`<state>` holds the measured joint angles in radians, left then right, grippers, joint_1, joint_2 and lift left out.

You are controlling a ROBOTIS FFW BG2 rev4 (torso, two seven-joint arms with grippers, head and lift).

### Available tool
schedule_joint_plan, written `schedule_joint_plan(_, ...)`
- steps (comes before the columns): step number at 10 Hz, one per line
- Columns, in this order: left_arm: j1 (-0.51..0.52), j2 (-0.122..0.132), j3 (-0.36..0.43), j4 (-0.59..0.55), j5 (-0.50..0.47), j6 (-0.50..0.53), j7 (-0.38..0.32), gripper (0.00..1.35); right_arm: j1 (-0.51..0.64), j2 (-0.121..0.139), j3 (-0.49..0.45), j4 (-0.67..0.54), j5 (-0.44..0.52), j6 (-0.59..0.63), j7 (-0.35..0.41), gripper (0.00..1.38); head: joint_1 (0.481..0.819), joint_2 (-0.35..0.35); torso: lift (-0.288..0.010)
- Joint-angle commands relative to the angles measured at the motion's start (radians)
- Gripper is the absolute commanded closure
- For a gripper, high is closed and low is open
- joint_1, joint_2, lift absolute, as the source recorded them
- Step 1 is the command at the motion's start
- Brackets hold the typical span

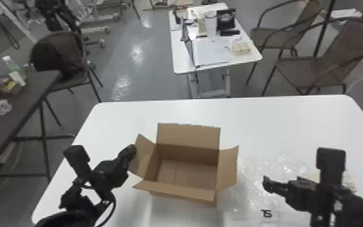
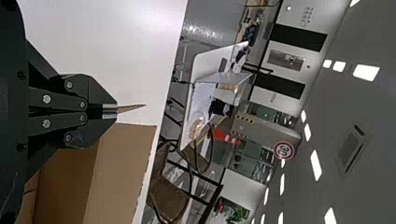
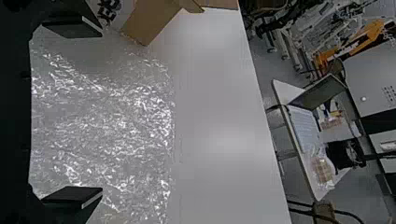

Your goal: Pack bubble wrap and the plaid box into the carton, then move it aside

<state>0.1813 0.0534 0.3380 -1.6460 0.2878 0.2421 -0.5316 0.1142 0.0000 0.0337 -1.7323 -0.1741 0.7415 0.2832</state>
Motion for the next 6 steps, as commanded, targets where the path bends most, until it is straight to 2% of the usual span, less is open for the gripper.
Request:
schedule_joint_plan(1,-0.006,0.000,-0.013,0.000,-0.001,0.000,0.004,1.21,-0.076,0.001,0.020,0.036,0.013,0.116,-0.013,0.10,0.695,0.220,-0.027)
schedule_joint_plan(3,-0.009,0.005,-0.030,0.000,0.002,0.003,0.015,1.21,-0.177,0.001,0.023,0.158,0.058,0.217,-0.013,0.10,0.695,0.216,-0.027)
schedule_joint_plan(6,-0.011,0.022,-0.054,0.000,0.014,0.003,0.038,1.21,-0.263,0.001,0.031,0.297,0.048,0.256,-0.012,0.11,0.695,0.200,-0.027)
